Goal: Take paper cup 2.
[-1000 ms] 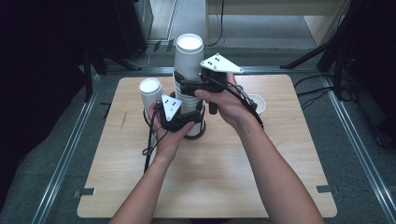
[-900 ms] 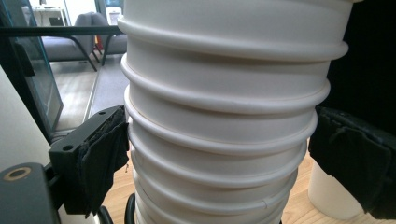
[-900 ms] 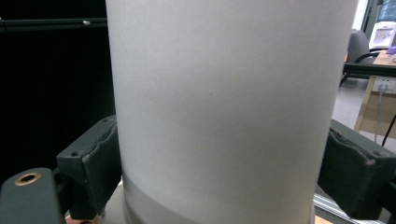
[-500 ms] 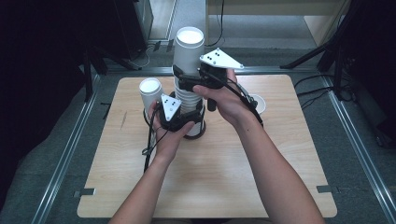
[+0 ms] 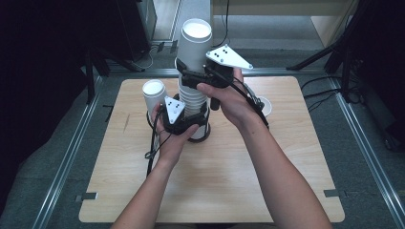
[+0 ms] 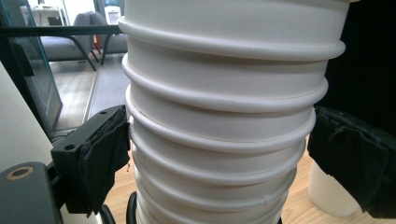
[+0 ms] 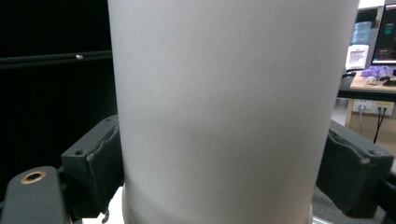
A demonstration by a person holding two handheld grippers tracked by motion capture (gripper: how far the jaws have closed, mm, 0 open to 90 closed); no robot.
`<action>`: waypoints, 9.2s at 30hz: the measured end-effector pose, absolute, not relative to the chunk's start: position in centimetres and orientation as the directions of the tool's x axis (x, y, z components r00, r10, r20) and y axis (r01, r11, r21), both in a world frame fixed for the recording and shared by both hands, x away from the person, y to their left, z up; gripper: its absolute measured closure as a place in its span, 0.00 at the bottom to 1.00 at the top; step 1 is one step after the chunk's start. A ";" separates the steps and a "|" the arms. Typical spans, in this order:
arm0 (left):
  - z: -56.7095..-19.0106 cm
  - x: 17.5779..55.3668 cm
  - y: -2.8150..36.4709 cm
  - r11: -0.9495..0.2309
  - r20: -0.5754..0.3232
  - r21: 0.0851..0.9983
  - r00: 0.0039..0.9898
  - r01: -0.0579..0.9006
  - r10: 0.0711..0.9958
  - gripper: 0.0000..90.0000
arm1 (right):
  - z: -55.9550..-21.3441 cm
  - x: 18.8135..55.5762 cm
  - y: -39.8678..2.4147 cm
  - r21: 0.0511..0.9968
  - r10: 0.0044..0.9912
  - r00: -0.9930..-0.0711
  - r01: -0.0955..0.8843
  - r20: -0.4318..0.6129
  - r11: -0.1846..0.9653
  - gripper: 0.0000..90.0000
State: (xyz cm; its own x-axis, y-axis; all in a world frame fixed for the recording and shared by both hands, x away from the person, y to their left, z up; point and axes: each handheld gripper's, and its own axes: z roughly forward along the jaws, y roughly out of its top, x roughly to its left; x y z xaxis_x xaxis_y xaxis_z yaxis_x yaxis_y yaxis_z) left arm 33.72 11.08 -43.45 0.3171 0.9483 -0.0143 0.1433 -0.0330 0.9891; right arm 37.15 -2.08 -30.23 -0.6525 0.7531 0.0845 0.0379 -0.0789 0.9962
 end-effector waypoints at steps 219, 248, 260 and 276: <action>-47.7 22.9 9.5 -0.189 -0.106 0.928 0.715 0.320 0.691 0.25 | -53.8 22.2 -9.6 0.600 0.480 -0.375 -0.346 -0.793 0.721 0.01; -48.6 23.4 10.7 -0.013 -0.158 0.966 0.628 0.258 0.762 0.25 | -50.7 20.4 -12.1 0.839 0.687 -0.498 -0.182 -0.528 0.513 0.00; -48.6 23.3 11.1 0.041 -0.164 0.977 0.616 0.209 0.771 0.25 | -49.6 20.5 -12.7 0.969 0.821 -0.528 -0.020 -0.218 0.245 0.00; -48.9 23.4 11.5 0.132 -0.214 0.975 0.601 0.177 0.770 0.25 | -49.1 20.8 -12.2 0.965 0.838 -0.490 0.216 0.238 -0.148 0.09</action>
State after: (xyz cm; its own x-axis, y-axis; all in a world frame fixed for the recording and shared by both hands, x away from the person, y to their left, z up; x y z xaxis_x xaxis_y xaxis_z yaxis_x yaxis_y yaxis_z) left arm 23.41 11.54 -48.86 0.6012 0.7700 -0.2136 0.1769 0.1324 0.9753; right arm 20.82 -12.23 -49.09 -0.4904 0.8384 0.2380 0.2157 -0.1478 0.9652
